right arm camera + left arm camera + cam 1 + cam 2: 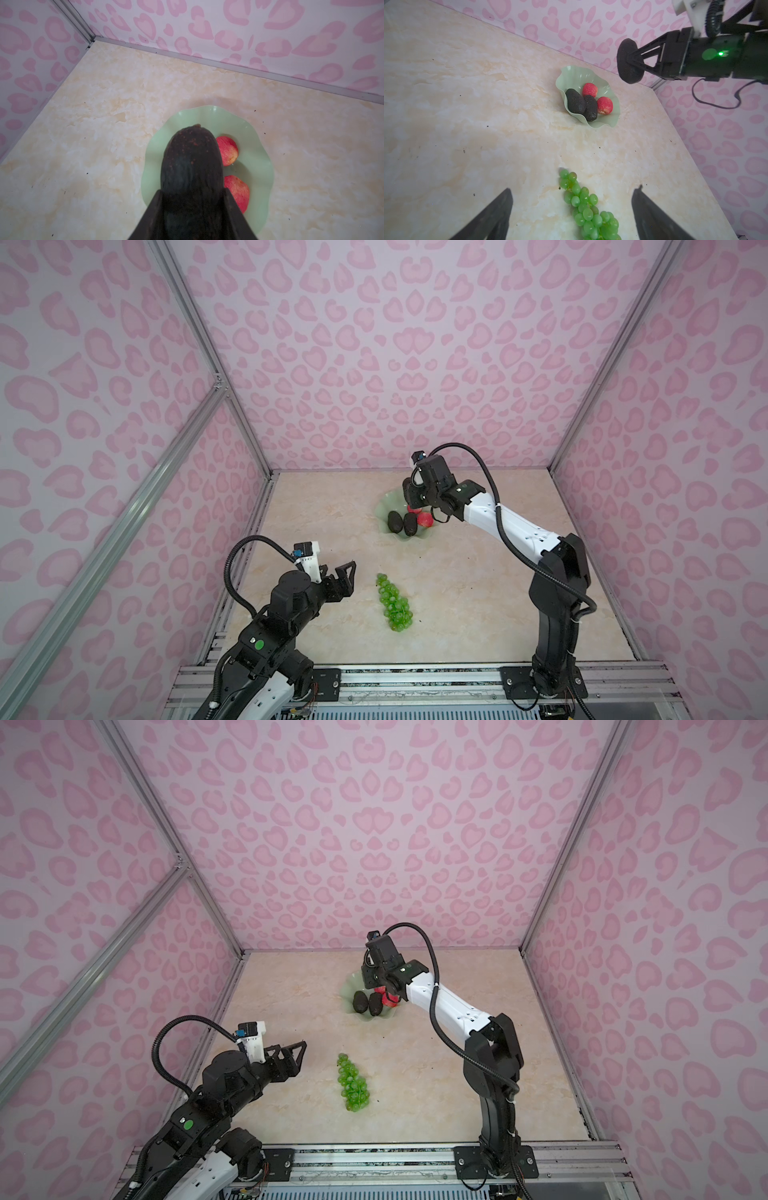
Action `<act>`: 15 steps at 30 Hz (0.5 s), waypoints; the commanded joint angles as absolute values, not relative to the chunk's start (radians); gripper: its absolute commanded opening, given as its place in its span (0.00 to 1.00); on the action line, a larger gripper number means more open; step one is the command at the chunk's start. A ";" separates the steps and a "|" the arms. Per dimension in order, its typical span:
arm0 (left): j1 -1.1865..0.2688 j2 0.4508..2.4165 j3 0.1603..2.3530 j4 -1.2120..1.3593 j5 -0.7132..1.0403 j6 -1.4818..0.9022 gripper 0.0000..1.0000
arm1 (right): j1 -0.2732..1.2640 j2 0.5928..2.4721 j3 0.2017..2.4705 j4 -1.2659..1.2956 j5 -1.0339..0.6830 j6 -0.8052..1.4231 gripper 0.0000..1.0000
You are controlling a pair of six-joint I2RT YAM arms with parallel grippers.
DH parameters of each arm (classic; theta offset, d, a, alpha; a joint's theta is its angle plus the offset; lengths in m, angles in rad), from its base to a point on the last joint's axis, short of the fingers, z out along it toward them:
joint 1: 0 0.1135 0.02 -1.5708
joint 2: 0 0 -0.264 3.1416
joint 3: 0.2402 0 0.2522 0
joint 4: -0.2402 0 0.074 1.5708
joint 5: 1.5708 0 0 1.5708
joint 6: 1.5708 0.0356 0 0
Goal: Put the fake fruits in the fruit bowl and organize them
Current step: 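Lower the avocado into the bowl and open the right gripper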
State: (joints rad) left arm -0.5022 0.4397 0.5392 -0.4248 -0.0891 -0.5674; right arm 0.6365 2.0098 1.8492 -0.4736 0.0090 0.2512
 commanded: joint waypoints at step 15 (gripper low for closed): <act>-0.502 0.378 0.558 -0.481 -0.135 -0.580 0.91 | 0.600 2.483 2.304 -0.630 -0.031 0.103 0.20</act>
